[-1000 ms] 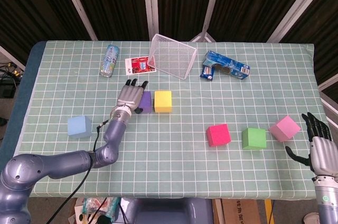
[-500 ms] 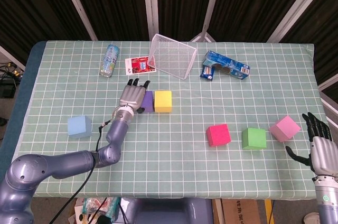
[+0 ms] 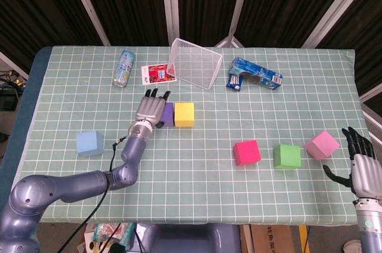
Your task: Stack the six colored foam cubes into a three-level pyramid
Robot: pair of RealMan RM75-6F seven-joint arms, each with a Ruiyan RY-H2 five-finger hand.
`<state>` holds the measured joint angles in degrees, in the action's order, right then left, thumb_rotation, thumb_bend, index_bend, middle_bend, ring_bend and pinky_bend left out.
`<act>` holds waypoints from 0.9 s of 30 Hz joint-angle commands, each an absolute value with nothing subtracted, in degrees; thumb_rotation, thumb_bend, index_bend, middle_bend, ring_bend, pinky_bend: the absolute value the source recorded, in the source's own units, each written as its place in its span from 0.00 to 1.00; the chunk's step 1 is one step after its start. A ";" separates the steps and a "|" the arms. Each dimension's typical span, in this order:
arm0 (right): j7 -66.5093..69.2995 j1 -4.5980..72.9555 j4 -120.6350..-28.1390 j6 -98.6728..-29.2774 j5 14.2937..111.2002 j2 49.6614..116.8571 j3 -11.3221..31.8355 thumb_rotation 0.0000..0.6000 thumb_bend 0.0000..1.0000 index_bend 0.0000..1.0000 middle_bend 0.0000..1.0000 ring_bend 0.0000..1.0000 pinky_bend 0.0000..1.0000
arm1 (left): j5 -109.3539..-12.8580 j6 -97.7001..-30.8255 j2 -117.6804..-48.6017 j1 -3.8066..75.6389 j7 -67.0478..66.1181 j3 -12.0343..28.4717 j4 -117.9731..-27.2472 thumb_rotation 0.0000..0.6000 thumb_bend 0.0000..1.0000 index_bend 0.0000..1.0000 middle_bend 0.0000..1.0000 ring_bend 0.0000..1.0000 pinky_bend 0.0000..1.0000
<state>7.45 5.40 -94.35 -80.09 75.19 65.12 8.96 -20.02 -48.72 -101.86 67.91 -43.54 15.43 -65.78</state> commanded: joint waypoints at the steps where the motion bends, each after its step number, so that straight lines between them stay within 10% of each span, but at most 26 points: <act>1: 7.47 5.38 -94.37 -80.12 75.19 65.12 8.97 1.00 0.26 0.00 0.00 0.00 0.00 | -20.01 -48.91 -101.70 67.77 -43.58 15.36 -66.01 1.00 0.35 0.00 0.34 0.00 0.04; 27: 7.22 5.32 -94.73 -80.21 74.99 65.13 9.07 1.00 0.26 0.00 0.00 0.00 0.00 | -19.80 -49.82 -100.83 67.66 -43.87 15.53 -67.68 1.00 0.35 0.00 0.33 0.00 0.04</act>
<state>7.22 5.32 -94.73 -80.22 74.98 65.13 9.07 -19.81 -49.83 -100.82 67.65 -43.86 15.52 -67.68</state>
